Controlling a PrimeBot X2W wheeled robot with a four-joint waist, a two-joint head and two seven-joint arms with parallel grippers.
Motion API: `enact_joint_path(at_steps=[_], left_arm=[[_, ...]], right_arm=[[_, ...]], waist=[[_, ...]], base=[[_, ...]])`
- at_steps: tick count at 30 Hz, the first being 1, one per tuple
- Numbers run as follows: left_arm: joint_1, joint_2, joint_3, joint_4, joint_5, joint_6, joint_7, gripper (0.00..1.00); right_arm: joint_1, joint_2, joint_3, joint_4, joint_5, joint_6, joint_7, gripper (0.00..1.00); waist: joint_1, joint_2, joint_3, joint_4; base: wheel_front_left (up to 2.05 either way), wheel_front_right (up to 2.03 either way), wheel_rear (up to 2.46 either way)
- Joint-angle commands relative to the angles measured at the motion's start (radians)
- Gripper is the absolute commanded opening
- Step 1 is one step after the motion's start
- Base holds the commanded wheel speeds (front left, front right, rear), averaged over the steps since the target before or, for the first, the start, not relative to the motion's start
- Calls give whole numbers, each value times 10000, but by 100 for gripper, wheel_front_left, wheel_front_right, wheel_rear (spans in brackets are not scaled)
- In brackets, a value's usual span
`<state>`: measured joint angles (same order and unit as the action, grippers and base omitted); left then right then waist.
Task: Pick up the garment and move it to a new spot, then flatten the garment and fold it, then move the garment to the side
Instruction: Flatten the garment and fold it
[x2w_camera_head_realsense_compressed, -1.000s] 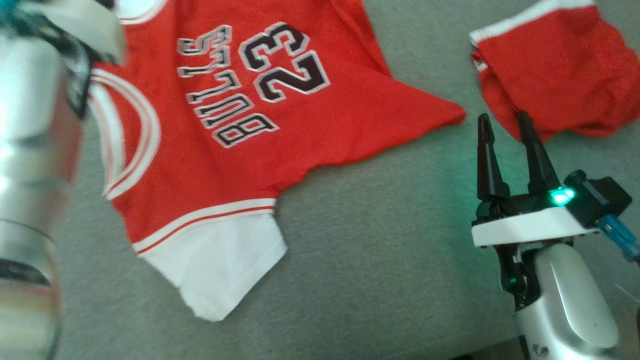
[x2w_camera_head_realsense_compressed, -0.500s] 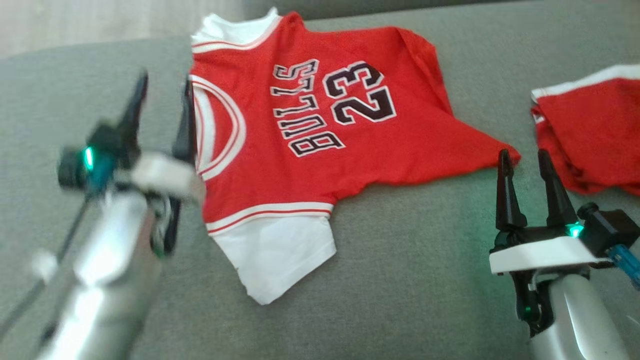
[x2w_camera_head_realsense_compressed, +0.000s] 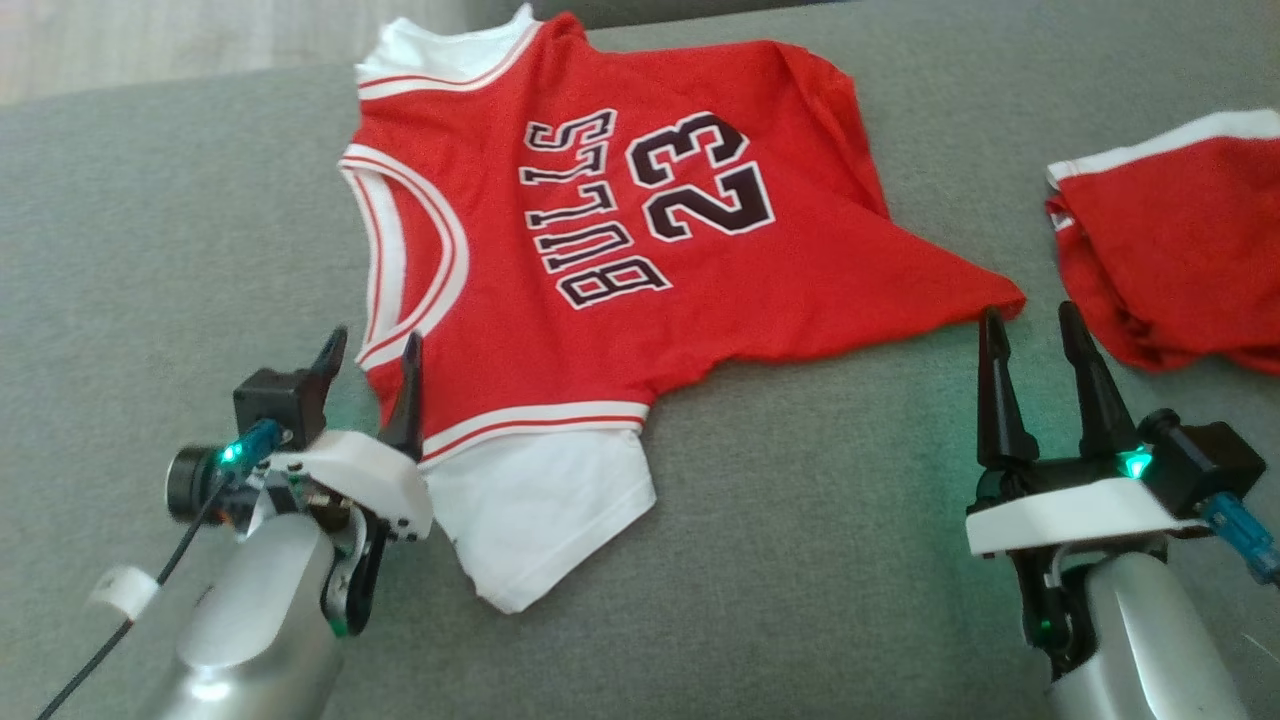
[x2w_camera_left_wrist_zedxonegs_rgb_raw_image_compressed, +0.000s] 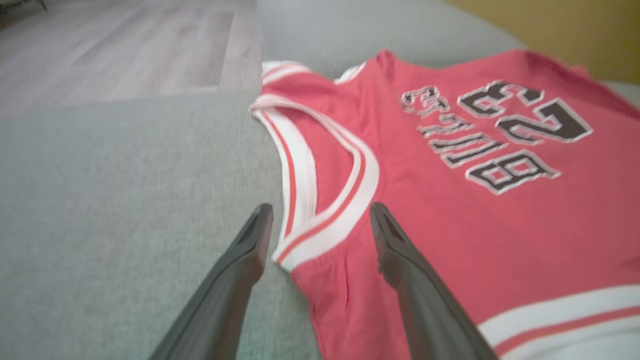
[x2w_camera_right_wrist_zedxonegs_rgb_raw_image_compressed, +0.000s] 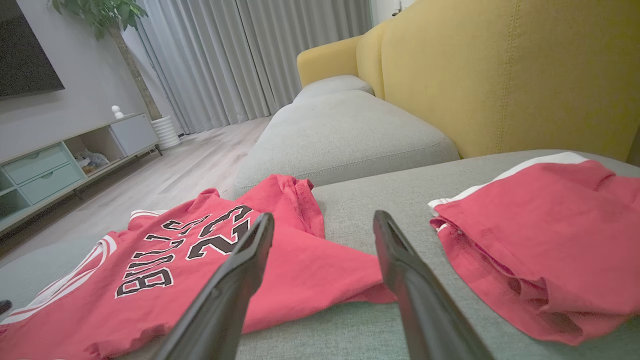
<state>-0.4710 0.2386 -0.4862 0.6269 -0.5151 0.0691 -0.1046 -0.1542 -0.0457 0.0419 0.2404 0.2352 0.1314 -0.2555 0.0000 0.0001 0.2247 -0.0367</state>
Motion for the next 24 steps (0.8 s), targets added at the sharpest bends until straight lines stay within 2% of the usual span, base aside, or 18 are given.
enact_joint_path(at_steps=[1, 6, 11, 12, 13, 24], left_arm=[[-395, 325, 305, -89, -66, -11, 107, 100], [-521, 455, 318, 683, -128, 176, 622, 100], [-745, 518, 308, 1216, -209, 93, 811, 100], [-817, 538, 304, 1281, -217, 36, 788, 33], [-902, 574, 307, 1329, -208, -19, 702, 0], [-2568, 1381, 511, 2040, 104, -59, 17, 0]], right_arm=[[-214, -45, 270, -321, 0, -7, -63, 100], [-256, -45, 320, -309, 30, -7, -63, 100], [-327, -45, 357, -343, 49, -7, -63, 100], [-333, -45, 357, -348, 45, -7, -63, 100], [-340, -45, 362, -351, 41, -7, -63, 100], [-458, -45, 423, -341, -16, -7, -63, 100]], waist=[[0, -1, 102, -128], [0, -1, 302, -386], [0, -1, 452, -545], [0, -1, 474, -567], [0, -1, 497, -589], [0, -1, 599, -569]], base=[[0, 0, 0], [0, 0, 0], [0, 0, 0], [0, 0, 0], [0, 0, 0], [0, 0, 0]])
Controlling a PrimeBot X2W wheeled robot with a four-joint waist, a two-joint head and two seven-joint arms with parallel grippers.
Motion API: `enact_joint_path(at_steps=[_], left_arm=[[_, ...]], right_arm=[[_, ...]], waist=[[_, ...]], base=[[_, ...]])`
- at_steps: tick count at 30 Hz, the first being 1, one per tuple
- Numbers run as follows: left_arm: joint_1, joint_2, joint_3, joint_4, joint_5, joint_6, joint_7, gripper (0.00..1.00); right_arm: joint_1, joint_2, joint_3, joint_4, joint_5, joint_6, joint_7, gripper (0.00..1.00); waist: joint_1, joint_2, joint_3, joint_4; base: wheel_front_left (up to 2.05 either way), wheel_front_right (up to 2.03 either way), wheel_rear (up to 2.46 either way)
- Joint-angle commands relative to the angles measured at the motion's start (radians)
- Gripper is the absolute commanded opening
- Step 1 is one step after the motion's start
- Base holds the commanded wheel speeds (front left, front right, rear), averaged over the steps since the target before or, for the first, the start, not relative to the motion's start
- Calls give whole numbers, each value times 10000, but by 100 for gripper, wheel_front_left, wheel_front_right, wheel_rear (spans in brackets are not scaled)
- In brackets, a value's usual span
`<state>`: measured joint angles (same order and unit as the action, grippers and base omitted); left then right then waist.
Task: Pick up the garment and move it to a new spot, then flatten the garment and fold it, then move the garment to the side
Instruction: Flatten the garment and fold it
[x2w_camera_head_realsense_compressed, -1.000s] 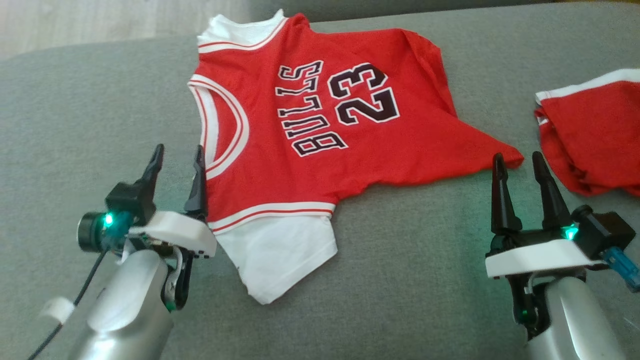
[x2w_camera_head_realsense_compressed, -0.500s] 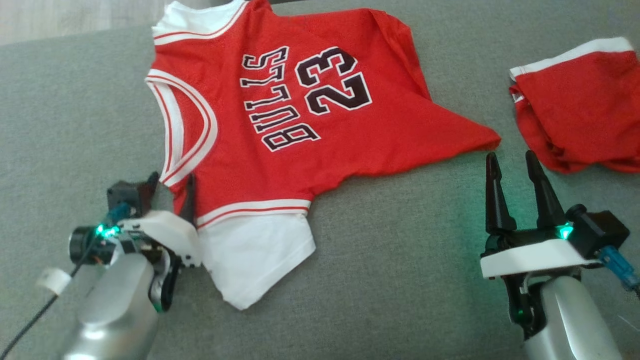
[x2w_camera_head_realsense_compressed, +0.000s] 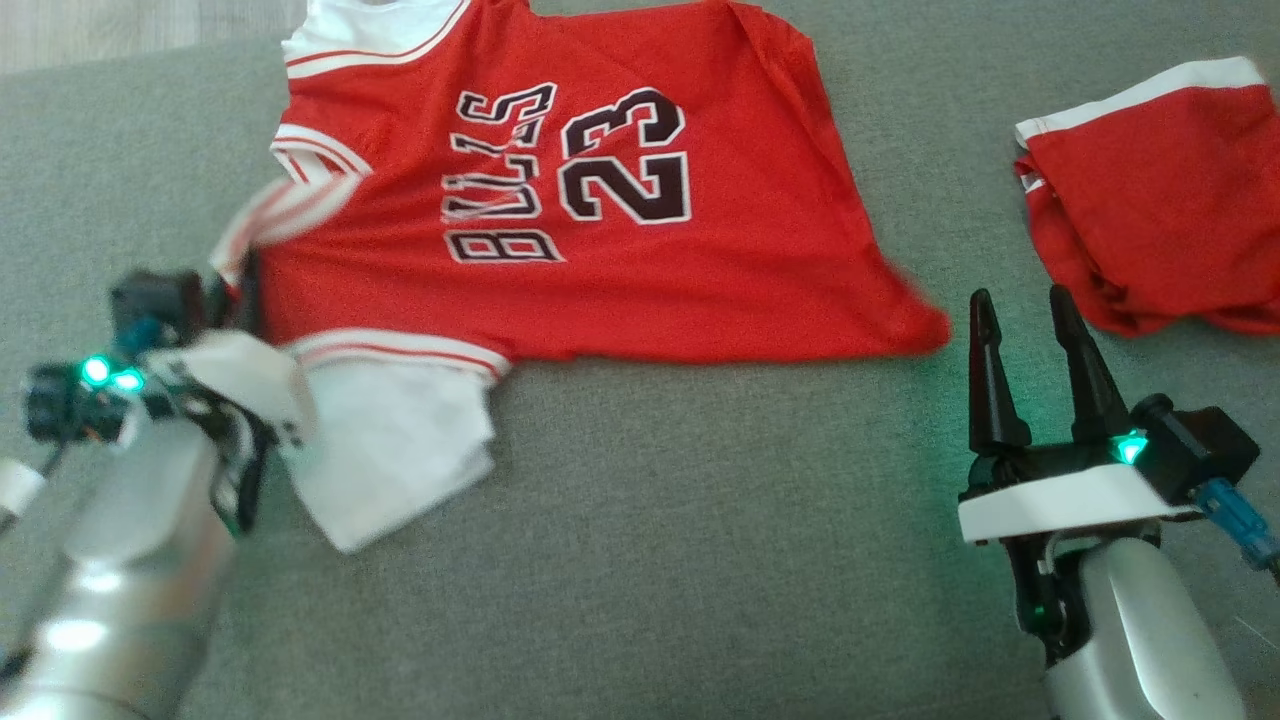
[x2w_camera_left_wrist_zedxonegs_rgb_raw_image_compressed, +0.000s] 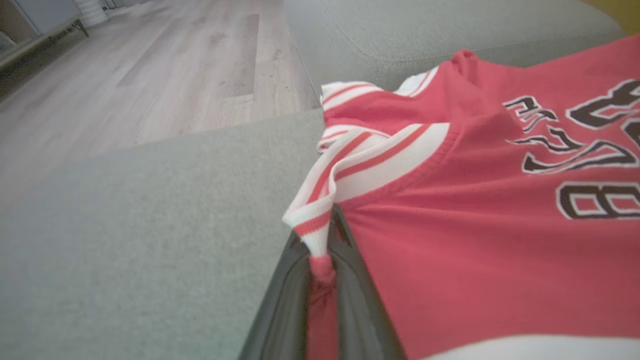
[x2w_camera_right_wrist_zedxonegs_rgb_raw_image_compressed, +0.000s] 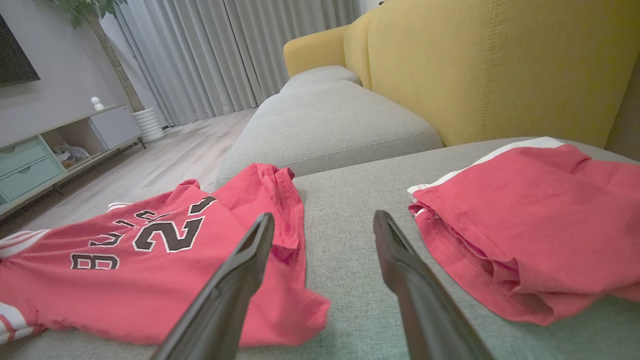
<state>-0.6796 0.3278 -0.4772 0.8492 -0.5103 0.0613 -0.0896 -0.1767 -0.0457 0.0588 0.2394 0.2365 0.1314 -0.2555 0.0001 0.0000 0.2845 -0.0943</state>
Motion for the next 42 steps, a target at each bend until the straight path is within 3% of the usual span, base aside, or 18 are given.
enact_joint_path(at_steps=[1, 3, 4, 5, 6, 7, 18, 21, 33, 42], left_arm=[[-660, 556, 401, -108, 100, -5, -125, 0], [-973, 631, 303, 32, 192, -148, -108, 0], [-1101, 627, 212, 84, 260, -236, -107, 6], [-1199, 605, 145, 151, 302, -290, -101, 41], [-1285, 592, 86, 223, 353, -312, -126, 93], [-1348, 573, 50, 290, 384, -327, -195, 100], [-893, 73, 208, 273, 100, -356, -1410, 100], [-371, -91, 85, -309, 244, -375, -1626, 100], [2757, -737, 1441, -4532, 745, 554, -1719, 100], [3743, -1127, 1723, -4770, 1044, 419, -1720, 100]], right_arm=[[-252, -45, 266, -327, -30, -7, -63, 100], [-275, -45, 273, -323, -26, -7, -63, 100], [-283, -45, 276, -320, -25, -7, -63, 100], [-292, -45, 286, -309, -29, -7, -63, 100], [-300, -45, 305, -295, -35, -7, -63, 100], [-308, -45, 330, -286, -39, -7, -63, 100], [-329, -45, 287, -380, -27, -7, -63, 100], [-221, -45, 153, -434, -42, -7, -63, 100], [462, -45, -233, -552, -239, -7, -63, 100], [487, -45, -133, -556, -199, -7, -63, 100]], waist=[[-1, 0, 2, 20], [-1, 0, 11, 54], [-1, 0, 17, 74], [-1, 0, 20, 93], [-1, 0, 22, 106], [-1, 0, 20, 115], [-1, 0, -405, 353], [-1, 0, -664, 539], [-1, 0, -1476, 1428], [-1, 0, -1434, 1531]], base=[[0, 0, 0], [0, 0, 0], [0, 0, 0], [0, 0, 0], [0, 0, 0], [0, 0, 0], [0, 0, 0], [0, 0, 0], [0, 0, 0], [0, 0, 0]])
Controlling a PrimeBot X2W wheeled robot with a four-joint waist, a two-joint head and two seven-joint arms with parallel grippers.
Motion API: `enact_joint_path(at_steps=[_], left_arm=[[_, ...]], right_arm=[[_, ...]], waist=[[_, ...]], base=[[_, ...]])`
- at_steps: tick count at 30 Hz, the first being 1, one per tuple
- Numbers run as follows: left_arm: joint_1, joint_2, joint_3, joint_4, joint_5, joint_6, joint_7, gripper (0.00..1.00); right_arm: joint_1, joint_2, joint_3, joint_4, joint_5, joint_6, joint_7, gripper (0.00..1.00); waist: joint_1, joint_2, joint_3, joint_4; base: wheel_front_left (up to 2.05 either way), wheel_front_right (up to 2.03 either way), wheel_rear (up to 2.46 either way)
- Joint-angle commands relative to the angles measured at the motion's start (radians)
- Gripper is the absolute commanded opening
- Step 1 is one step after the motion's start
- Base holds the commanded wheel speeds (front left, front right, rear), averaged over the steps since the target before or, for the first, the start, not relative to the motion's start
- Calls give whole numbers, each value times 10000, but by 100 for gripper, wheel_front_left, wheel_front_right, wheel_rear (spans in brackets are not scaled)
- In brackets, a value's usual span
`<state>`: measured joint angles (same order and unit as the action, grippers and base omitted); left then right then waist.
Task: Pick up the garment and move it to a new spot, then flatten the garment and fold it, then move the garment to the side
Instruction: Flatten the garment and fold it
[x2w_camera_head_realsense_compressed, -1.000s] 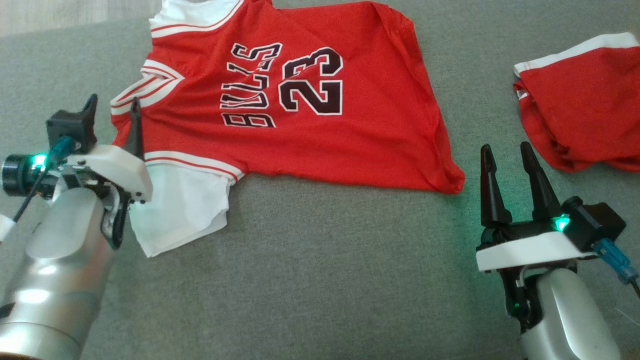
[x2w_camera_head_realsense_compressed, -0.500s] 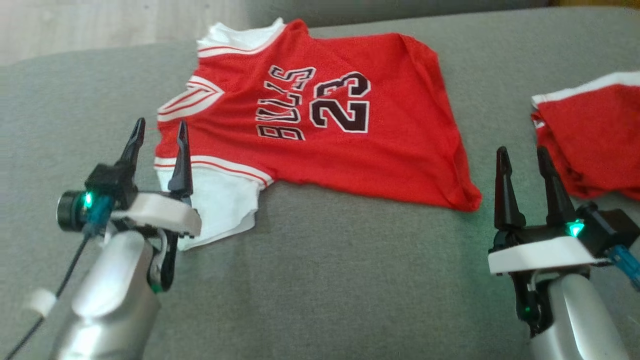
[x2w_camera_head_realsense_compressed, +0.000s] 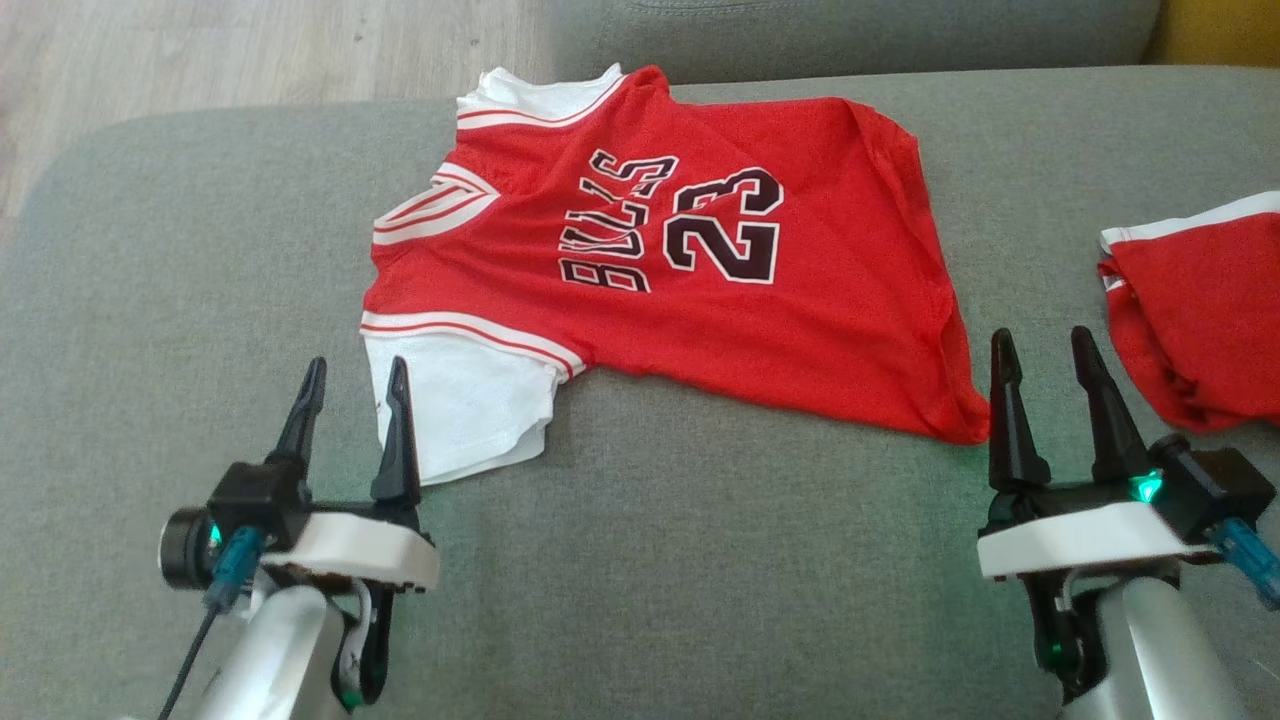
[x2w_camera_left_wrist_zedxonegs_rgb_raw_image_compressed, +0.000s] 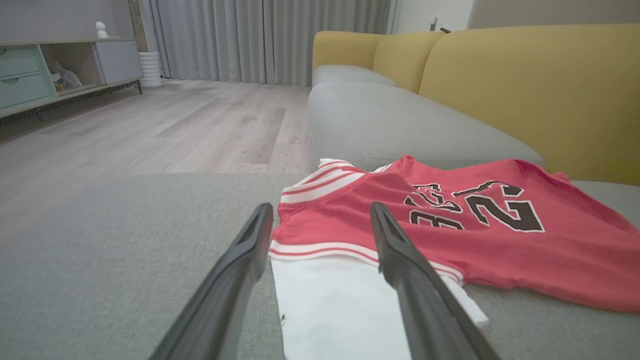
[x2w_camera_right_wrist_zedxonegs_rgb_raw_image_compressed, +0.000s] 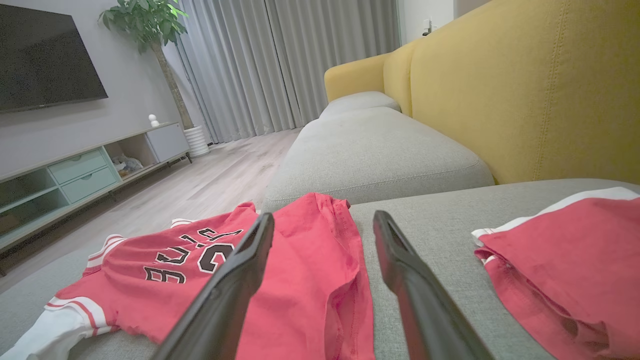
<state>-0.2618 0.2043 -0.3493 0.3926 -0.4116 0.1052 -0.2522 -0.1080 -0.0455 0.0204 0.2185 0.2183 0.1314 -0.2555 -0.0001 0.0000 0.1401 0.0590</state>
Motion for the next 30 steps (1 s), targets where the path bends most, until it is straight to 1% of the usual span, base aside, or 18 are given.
enact_joint_path(at_steps=[1, 3, 9, 12, 13, 17, 27, 28, 30], left_arm=[[-442, 84, 435, -93, 57, -56, -94, 100], [-445, 52, 384, 271, -1, -135, -24, 100], [-510, -11, 149, 1400, -285, -405, 900, 100], [-610, -10, 194, 1867, -361, -255, 1190, 100], [-708, 37, 201, 2219, -338, -74, 1449, 100], [-889, 56, 246, 2608, -385, 65, 1677, 100], [-993, -20, -314, 3188, -446, -437, 2710, 100], [-940, -41, -371, 3192, -477, -502, 2840, 92], [-846, -54, -455, 3123, -530, -621, 2990, 0]], right_arm=[[-196, -47, 259, -342, -14, -7, -63, 100], [-198, -47, 289, -319, -16, -7, -63, 100], [-254, -47, 353, -276, -11, -7, -63, 100], [-278, -47, 359, -268, -15, -7, -63, 100], [-295, -47, 379, -263, -23, -7, -63, 100], [-335, -47, 378, -268, -24, -7, -63, 100], [-390, -47, 342, -211, 21, -7, -63, 100], [-390, -47, 336, -202, 32, -7, -63, 100], [-388, -47, 322, -182, 53, -7, -63, 100]], waist=[[1, 0, 22, -4], [1, 0, 33, -30], [1, 0, 146, -197], [1, 0, 256, -299], [1, 0, 338, -376], [1, 0, 467, -482], [1, 0, 527, -728], [1, 0, 496, -743], [1, 0, 420, -765]], base=[[0, 0, 0], [0, 0, 0], [0, 0, 0], [0, 0, 0], [0, 0, 0], [0, 0, 0], [0, 0, 0], [0, 0, 0], [0, 0, 0]])
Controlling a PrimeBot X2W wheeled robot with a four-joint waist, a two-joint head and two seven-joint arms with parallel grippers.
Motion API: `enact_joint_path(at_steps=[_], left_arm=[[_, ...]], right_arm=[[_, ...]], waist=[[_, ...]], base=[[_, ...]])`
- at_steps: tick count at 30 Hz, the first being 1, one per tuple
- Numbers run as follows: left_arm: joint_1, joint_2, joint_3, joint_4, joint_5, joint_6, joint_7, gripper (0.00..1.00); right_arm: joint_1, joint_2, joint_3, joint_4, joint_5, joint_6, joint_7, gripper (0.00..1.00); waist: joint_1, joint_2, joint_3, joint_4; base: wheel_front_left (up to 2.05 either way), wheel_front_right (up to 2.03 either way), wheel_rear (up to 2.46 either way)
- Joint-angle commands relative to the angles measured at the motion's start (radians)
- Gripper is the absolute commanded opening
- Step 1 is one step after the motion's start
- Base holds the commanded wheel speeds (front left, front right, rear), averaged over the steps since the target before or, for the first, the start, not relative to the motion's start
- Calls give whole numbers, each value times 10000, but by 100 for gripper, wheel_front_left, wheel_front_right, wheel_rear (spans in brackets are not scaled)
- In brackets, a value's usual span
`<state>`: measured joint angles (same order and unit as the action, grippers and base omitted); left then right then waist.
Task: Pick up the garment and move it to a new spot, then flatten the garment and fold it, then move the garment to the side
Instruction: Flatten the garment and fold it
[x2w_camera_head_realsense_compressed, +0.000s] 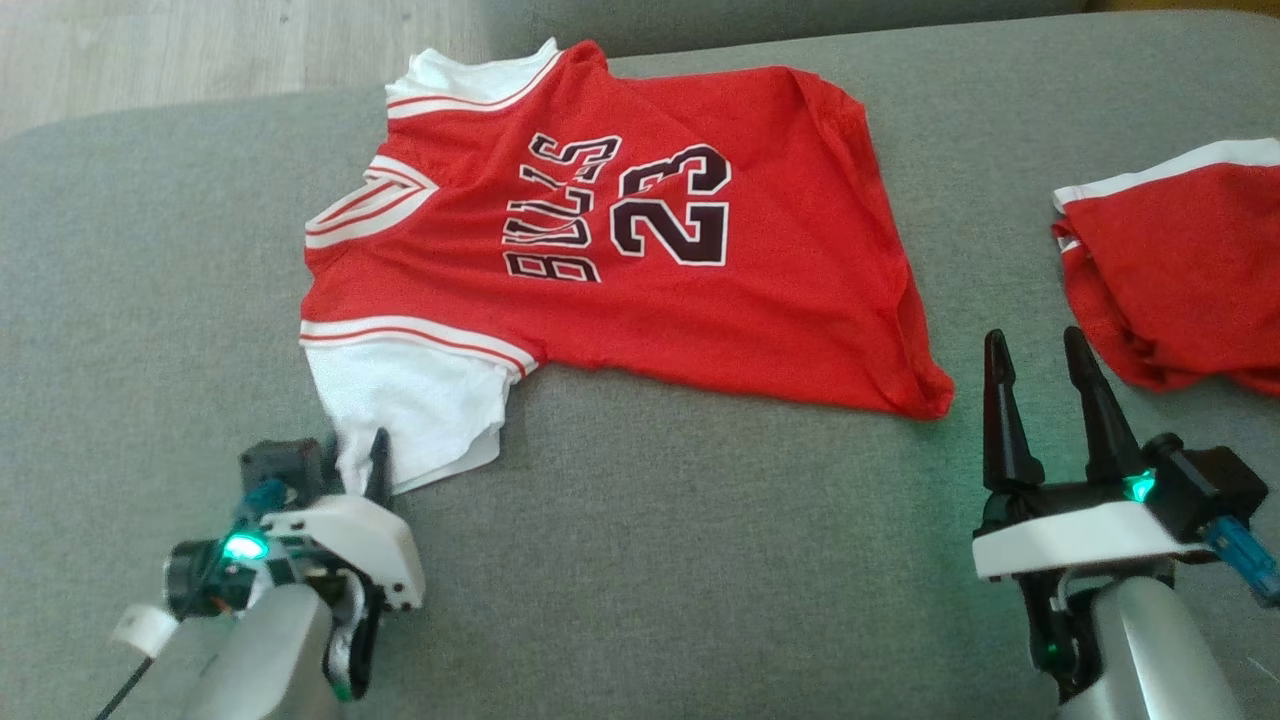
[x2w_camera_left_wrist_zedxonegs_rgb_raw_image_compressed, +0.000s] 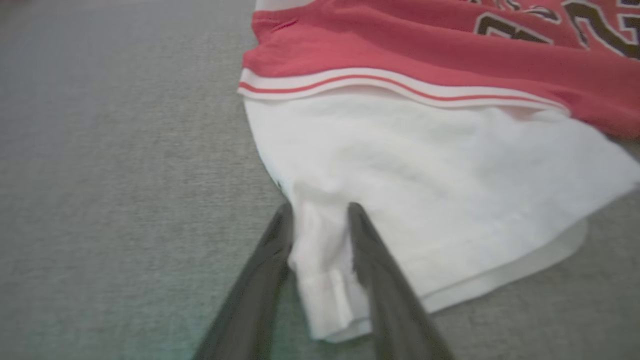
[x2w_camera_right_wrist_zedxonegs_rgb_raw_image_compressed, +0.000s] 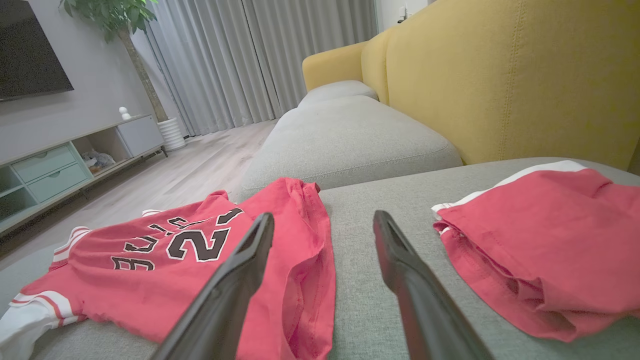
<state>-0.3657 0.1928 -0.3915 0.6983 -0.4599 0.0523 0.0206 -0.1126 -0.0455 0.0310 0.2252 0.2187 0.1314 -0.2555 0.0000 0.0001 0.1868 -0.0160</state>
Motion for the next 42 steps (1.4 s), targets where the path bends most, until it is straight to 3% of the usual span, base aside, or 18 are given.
enact_joint_path(at_steps=[1, 8, 17, 24, 33, 40, 41, 42], left_arm=[[229, 75, -50, -4, -61, -121, 262, 0], [271, 161, 319, -1139, -279, -131, -814, 0], [321, 217, 730, -2886, -190, -12, -2459, 0], [476, 180, 899, -3721, 22, 114, -2744, 0], [549, 140, 860, -4007, 172, -40, -2800, 0], [467, 115, 782, -3903, 255, -133, -2812, 0], [455, 115, 774, -3875, 261, -136, -2812, 0], [447, 116, 765, -3840, 262, -139, -2813, 0]], right_arm=[[-334, -47, 211, -236, 58, -7, -63, 100], [-190, -47, 207, -1, 70, -7, -63, 100], [-436, -47, 603, 1737, -275, -7, 374, 100], [-969, -47, 865, 2834, -627, -7, 1029, 100], [-1469, -47, 85, 3966, -300, -7, 936, 100], [-1906, -47, 497, 4737, 296, -7, 660, 100], [-1956, -47, 608, 4793, 398, -7, 621, 98], [-2001, -47, 714, 4846, 497, -7, 586, 72]], waist=[[0, -1, -91, -18], [0, -1, -414, 79], [0, -1, -654, 374], [0, -1, -561, 556], [0, -1, -370, 709], [0, -1, -230, 702], [0, -1, -221, 694], [0, -1, -215, 684]], base=[[0, 0, 0], [0, 0, 0], [0, 0, 0], [0, 0, 0], [0, 0, 0], [0, 0, 0], [0, 0, 0], [0, 0, 0]])
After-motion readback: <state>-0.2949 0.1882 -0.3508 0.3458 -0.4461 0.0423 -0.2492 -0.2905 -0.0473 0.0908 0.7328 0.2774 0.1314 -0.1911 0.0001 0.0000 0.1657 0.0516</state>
